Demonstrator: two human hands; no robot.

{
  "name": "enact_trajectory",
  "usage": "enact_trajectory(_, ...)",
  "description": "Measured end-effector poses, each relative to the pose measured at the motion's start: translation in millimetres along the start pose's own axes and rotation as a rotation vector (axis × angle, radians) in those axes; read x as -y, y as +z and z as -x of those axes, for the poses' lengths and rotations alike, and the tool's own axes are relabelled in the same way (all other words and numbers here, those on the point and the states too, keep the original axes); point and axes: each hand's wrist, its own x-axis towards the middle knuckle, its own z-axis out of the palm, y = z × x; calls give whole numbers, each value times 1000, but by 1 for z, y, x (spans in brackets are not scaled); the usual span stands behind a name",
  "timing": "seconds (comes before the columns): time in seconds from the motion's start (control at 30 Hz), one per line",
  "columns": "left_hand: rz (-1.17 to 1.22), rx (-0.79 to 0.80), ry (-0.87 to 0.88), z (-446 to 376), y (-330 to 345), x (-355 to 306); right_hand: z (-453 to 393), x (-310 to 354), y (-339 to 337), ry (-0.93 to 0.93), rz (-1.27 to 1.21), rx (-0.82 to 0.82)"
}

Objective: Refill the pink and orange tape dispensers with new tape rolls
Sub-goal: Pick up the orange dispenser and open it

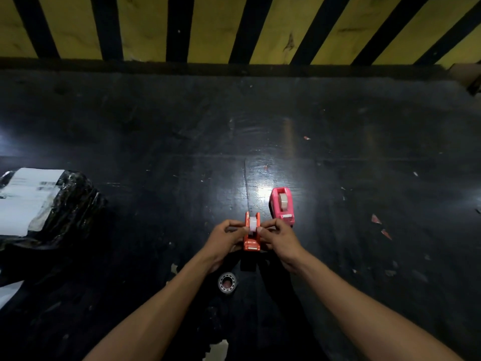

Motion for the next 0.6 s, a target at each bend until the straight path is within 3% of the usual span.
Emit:
enact_trajectory(0.17, 69, -4, -69, 11, 1, -2, 8, 0, -5, 59, -114, 44)
enact_trajectory(0.3, 116, -140, -84, 12, 1, -4, 11, -1, -13, 105, -195, -3)
enact_trajectory(0.37, -83, -249, 26, 11, -5, -2, 14, -1, -19, 109, -189, -22)
enact_trajectory(0.5, -712, -399, 248, 5, -23, 3, 21, -1, -22, 108, -174, 4)
enact_trajectory(0.6, -837, -383, 252, 1, -28, 6, 26, 1, -19, 92, -168, 21)
